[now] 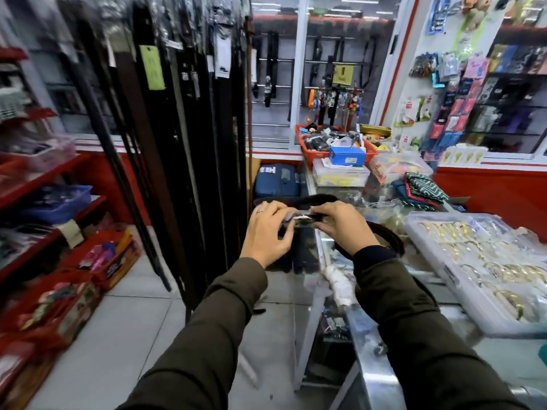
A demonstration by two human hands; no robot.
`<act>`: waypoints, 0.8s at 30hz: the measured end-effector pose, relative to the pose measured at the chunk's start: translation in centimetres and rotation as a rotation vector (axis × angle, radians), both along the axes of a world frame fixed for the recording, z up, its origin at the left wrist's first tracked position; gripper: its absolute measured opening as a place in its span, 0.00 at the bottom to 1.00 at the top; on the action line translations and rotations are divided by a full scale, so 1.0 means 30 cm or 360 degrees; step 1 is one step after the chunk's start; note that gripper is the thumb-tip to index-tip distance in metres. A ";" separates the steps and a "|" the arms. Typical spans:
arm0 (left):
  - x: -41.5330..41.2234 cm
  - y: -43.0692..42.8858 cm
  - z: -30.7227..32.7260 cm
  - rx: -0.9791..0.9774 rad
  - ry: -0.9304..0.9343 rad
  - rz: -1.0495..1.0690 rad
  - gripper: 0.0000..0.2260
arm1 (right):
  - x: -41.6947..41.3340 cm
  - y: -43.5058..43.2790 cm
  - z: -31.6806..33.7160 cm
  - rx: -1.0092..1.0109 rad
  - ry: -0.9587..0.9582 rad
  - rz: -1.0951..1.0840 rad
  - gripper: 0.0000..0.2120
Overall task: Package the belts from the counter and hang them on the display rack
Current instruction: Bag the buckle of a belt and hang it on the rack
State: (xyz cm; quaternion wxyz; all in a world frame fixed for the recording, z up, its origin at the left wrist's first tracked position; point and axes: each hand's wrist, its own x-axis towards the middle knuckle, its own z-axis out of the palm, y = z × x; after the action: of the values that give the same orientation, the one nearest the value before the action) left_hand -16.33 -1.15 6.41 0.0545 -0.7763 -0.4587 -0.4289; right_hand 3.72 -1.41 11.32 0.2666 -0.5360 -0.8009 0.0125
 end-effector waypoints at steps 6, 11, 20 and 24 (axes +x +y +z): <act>-0.155 -0.066 0.033 0.0023 -0.0612 0.0435 0.16 | -0.209 0.021 0.022 -0.0144 0.0519 0.0234 0.19; -0.220 -0.110 0.063 -0.0329 -0.1302 0.0134 0.10 | -0.352 0.034 0.026 -0.0325 0.0887 0.0388 0.22; -0.323 -0.142 0.143 -0.0392 -0.1587 0.0149 0.11 | -0.468 0.019 0.039 -0.0107 0.0932 0.0503 0.21; -0.363 -0.147 0.193 -0.0291 -0.1666 0.0166 0.11 | -0.526 0.028 0.060 -0.0167 0.1019 0.0640 0.21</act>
State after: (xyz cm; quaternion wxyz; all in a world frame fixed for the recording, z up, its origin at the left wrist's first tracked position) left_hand -27.23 -5.57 12.18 -0.2283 -0.4364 -0.4980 -0.7138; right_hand -12.07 -0.58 13.12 0.4677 -0.3501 -0.7646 0.2722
